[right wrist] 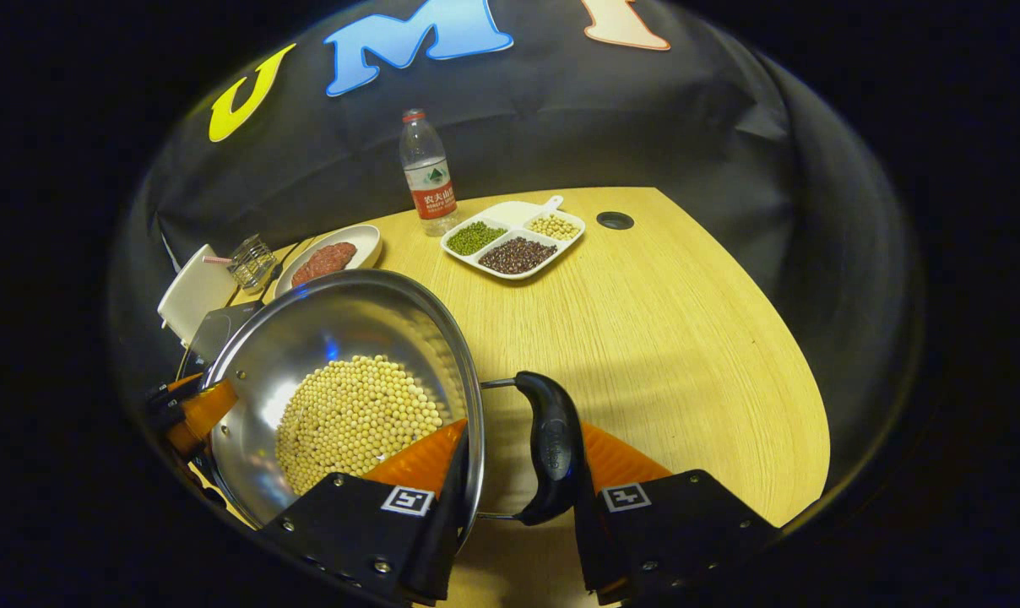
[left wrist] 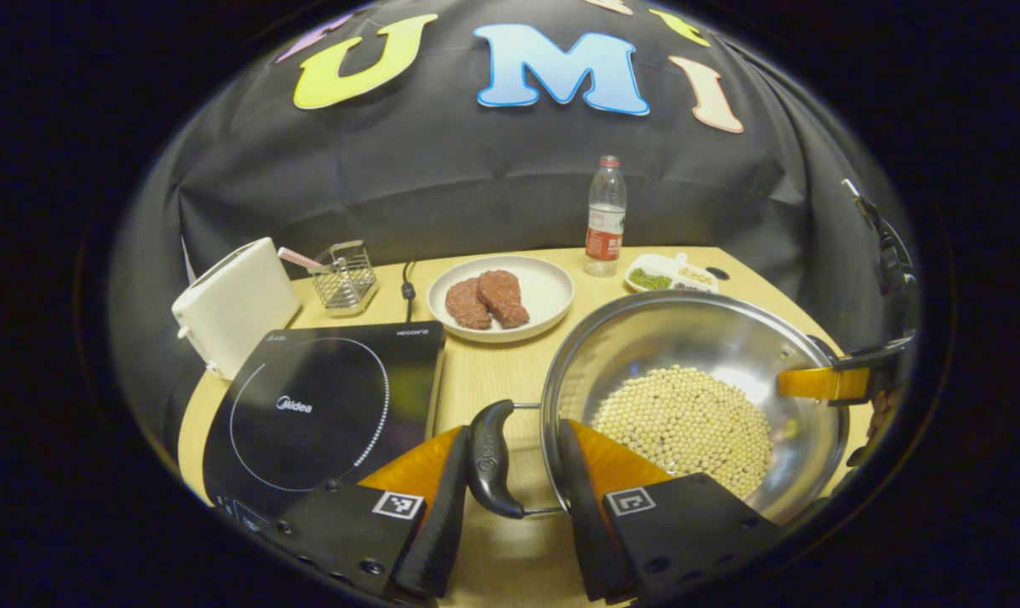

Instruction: First push the handle of the pot to place it horizontally, then grasp the pot with both hands and set it on the induction cooktop.

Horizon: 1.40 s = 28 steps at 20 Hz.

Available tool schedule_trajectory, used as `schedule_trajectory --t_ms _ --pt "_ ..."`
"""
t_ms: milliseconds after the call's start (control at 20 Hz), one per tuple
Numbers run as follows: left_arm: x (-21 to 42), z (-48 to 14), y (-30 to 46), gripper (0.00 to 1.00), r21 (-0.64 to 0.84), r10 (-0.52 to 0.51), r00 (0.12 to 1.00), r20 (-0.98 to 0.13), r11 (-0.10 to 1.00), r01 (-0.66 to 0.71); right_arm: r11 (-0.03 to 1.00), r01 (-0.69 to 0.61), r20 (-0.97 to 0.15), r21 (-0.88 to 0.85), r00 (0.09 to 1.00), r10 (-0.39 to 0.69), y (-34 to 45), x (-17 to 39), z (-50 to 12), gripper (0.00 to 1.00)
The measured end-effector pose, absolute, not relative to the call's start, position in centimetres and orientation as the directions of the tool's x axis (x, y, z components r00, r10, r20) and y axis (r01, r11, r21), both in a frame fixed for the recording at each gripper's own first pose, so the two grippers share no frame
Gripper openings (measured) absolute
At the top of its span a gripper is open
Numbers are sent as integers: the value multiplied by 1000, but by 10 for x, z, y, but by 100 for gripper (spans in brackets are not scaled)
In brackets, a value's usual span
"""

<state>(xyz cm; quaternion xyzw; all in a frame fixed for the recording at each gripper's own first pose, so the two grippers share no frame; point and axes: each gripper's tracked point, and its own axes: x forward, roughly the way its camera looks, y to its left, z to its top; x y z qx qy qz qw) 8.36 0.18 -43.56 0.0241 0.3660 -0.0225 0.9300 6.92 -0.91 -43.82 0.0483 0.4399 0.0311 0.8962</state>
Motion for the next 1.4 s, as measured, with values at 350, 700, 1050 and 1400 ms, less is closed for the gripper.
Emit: schedule_trajectory --t_ms 350,700,1050,1400 --pt "83 -376 43 60 7 -68 748 -660 995 97 994 30 -763 103 644 59 29 50 -381 58" --pt "72 -336 104 64 2 -80 760 -645 994 106 994 40 -746 104 664 52 85 35 -342 58" --pt "65 -326 170 60 4 -71 761 -645 995 96 994 31 -747 107 662 60 145 28 -332 58" --pt "61 -332 226 64 14 -47 759 -650 997 73 995 4 -760 103 645 76 199 32 -336 58"
